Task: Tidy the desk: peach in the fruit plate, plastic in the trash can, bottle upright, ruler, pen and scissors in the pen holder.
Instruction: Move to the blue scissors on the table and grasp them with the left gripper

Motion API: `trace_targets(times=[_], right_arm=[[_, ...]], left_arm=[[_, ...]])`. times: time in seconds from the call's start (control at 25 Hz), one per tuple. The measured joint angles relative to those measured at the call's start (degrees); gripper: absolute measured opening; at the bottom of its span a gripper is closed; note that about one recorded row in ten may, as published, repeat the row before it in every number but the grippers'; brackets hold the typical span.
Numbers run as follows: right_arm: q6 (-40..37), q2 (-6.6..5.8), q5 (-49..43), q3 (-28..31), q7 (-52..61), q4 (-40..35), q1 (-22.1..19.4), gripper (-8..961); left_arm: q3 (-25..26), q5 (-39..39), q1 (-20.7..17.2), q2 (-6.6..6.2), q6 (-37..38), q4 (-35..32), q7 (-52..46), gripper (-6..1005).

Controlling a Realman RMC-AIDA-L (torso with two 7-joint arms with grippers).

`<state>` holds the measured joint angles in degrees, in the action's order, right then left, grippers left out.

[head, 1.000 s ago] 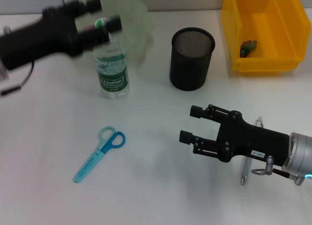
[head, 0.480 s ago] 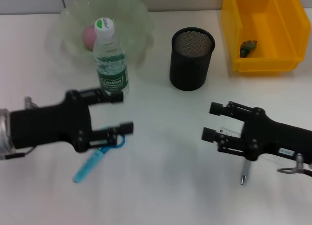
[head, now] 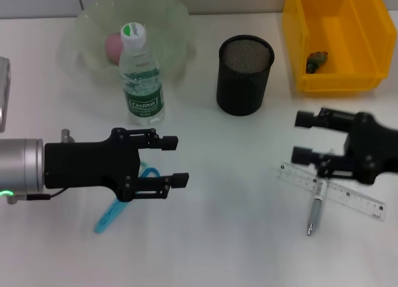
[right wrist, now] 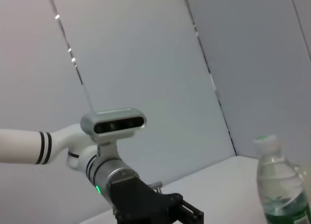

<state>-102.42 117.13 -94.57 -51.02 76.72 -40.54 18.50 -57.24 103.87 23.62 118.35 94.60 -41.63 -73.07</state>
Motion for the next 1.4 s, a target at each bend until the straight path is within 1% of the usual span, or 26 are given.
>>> trace_targets(times=[0.12, 0.24, 0.32, 0.44, 0.6, 0.64, 0.68, 0.8, 0.84, 0.92, 0.96, 1.0, 1.04, 1.12, 1.16, 1.28, 1.4], right_arm=[[-0.7, 0.32, -3.3, 2.3, 8.8, -10.1, 0.0, 759], [-1.9, 0.37, -5.7, 2.5, 17.0, -19.3, 0.3, 758], [-2.3, 0.65, -6.2, 2.5, 19.6, -23.9, 0.4, 758], [-2.3, 1.14, -6.3, 2.5, 22.0, -27.4, 0.9, 758], [-1.8, 1.32, -6.4, 2.4, 21.9, -25.9, 1.2, 758], [-1.2, 1.56, -6.5, 2.4, 21.5, -24.1, 1.2, 758], [-1.2, 1.56, -6.5, 2.4, 21.5, -24.1, 1.2, 758], [0.4, 1.77, -6.8, 2.5, 20.4, -20.7, 1.1, 758], [1.6, 1.82, -7.0, 2.6, 19.0, -18.4, 0.9, 758], [3.1, 1.86, -7.0, 2.6, 15.9, -14.2, 0.9, 758], [3.9, 1.87, -7.0, 2.6, 13.5, -12.2, 0.9, 759], [3.9, 1.87, -7.0, 2.6, 13.5, -12.2, 0.9, 759], [4.2, 1.87, -7.0, 2.6, 12.0, -11.3, 0.9, 759], [4.0, 1.90, -7.0, 2.2, 2.8, -7.3, 0.7, 759], [4.0, 1.90, -7.0, 2.2, 2.8, -7.3, 0.7, 759], [4.0, 2.00, -6.8, 2.2, -1.7, -3.7, 1.0, 759], [4.6, 2.01, -6.8, 2.5, -3.2, -1.5, 1.3, 759]], left_arm=[[0.1, 0.0, 0.6, 0.00, -0.5, 0.1, 0.0, 709], [0.1, 0.1, 0.7, -0.06, -1.2, 0.1, 0.0, 709], [-0.2, 0.4, 0.7, -0.10, -1.5, 0.1, 0.0, 709], [0.0, 1.1, 0.4, -0.04, -1.8, 0.1, 0.1, 709], [-0.1, 1.2, 0.2, 0.01, -2.8, 0.1, -0.4, 709], [-0.2, 1.7, 0.1, -0.03, -3.9, -0.5, -2.9, 709], [-0.2, 1.7, 0.1, -0.03, -3.9, -0.5, -2.9, 709], [0.0, 4.9, 0.4, -0.28, -5.1, -4.0, -12.5, 709], [-0.1, 8.4, 0.7, -0.29, -5.2, -7.3, -19.3, 709], [-0.4, 13.5, 1.4, -0.09, -5.2, -11.1, -27.5, 710], [-1.1, 19.6, 3.1, 0.04, -4.5, -14.2, -38.7, 710], [-1.1, 19.6, 3.1, 0.04, -4.5, -14.2, -38.7, 710], [-1.6, 21.4, 4.0, -0.03, -3.8, -14.8, -42.8, 710], [-3.2, 26.4, 5.3, 0.09, -2.6, -16.7, -50.3, 710], [-3.2, 26.4, 5.3, 0.09, -2.6, -16.7, -50.3, 710], [-4.9, 29.0, 6.1, 0.11, -2.7, -17.1, -54.9, 710], [-5.2, 29.6, 6.5, 0.09, -2.6, -17.1, -56.5, 710]])
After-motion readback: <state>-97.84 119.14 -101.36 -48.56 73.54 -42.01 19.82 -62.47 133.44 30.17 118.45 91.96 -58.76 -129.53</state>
